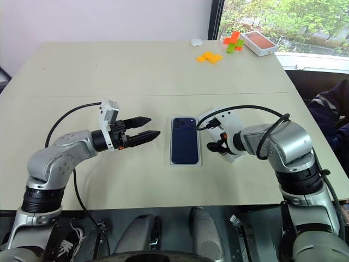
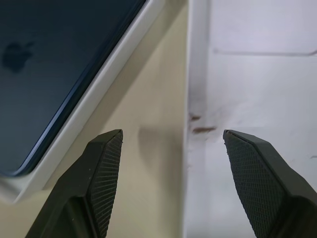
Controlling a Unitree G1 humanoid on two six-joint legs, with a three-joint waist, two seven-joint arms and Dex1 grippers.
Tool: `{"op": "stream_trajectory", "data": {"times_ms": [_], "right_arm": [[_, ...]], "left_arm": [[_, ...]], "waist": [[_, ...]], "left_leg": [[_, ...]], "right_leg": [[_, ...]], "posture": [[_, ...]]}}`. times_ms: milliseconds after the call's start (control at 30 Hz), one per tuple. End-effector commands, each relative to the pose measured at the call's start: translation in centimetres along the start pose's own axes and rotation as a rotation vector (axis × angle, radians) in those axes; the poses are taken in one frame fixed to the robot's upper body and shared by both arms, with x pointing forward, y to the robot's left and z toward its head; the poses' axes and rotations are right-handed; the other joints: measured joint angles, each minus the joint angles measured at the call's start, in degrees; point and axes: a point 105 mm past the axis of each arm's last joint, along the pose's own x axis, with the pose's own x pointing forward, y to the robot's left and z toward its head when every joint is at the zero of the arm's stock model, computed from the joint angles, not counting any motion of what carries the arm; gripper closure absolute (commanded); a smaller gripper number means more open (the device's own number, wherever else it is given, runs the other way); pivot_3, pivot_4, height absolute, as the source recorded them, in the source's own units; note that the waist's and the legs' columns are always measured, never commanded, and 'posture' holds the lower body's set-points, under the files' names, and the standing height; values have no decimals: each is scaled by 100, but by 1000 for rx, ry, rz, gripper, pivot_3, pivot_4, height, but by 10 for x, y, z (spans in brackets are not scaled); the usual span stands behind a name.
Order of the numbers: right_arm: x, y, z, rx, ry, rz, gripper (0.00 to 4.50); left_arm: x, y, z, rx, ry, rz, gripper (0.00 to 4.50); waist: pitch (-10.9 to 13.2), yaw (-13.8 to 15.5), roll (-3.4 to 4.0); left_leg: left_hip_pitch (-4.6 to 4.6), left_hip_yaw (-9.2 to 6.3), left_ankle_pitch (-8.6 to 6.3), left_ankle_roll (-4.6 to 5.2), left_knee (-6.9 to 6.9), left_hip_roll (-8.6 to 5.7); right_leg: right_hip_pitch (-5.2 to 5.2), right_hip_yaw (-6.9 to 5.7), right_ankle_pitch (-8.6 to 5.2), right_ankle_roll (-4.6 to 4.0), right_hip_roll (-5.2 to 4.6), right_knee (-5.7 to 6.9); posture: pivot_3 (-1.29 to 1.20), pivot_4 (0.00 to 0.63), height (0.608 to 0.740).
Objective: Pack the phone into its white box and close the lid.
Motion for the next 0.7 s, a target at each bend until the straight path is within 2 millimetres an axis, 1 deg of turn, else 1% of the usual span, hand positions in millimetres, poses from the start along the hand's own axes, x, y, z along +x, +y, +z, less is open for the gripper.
{"op": "stream_trajectory", "data": {"times_ms": [33,167,267,367,433,533,567,600,633,667,700], "right_arm": [[0,1,4,4,-6,-3,2449],[2,1,2,-4,0,-21,4436],[2,3,2,-3,-5,-12,4436],[-4,1,15,4,-56,-12,4436],[-10,-8,32,17,-156,-44,4436],[-17,-14,49,57,-250,-32,4436],[-22,-19,64,97,-335,-29,4436],[-27,-15,78,115,-405,27,4436],[-31,-11,87,88,-448,55,4436],[-34,-7,92,65,-471,73,4436],[-38,-3,103,151,-519,145,4436]], "left_arm": [[-5,-3,8,33,-13,-4,343],[-7,-3,11,28,-20,5,343],[-7,-1,11,29,-19,11,343],[-9,3,11,27,-18,26,343],[-13,6,15,31,-31,34,343],[-20,11,21,28,-44,44,343],[-24,15,25,28,-55,56,343],[-28,19,28,23,-66,68,343],[-31,23,31,20,-75,80,343],[-33,26,34,18,-81,87,343],[-34,28,36,18,-87,88,343]], "waist": [[0,4,0],[0,9,0],[0,8,0],[0,6,0],[0,-17,0],[0,-18,0],[0,-18,0],[0,-18,0],[1,-15,2],[2,-12,3],[1,-12,2]], "left_leg": [[-1,0,0,0,0,0],[-3,1,-1,1,0,-3],[-2,1,0,1,0,-4],[-1,0,0,1,0,-2],[-1,1,0,0,0,-1],[0,2,0,1,0,1],[1,2,0,0,-1,1],[1,1,0,0,0,2],[1,1,0,0,0,2],[1,2,0,0,0,2],[1,1,0,0,0,2]], "right_leg": [[0,0,0,2,0,0],[0,0,0,3,-5,-3],[0,1,-1,3,-6,-3],[0,0,-1,2,-3,-3],[0,1,-1,2,-1,-2],[-1,1,0,3,2,0],[-1,1,0,3,3,0],[-1,1,0,3,5,1],[-1,1,1,3,5,1],[-2,1,1,3,6,2],[-2,0,1,4,6,2]], "posture": [[0,150,740],[0,150,740],[0,150,740],[0,150,740],[0,150,740],[0,150,740],[0,150,740],[0,150,740],[0,150,740],[0,150,740],[0,150,740]]}}
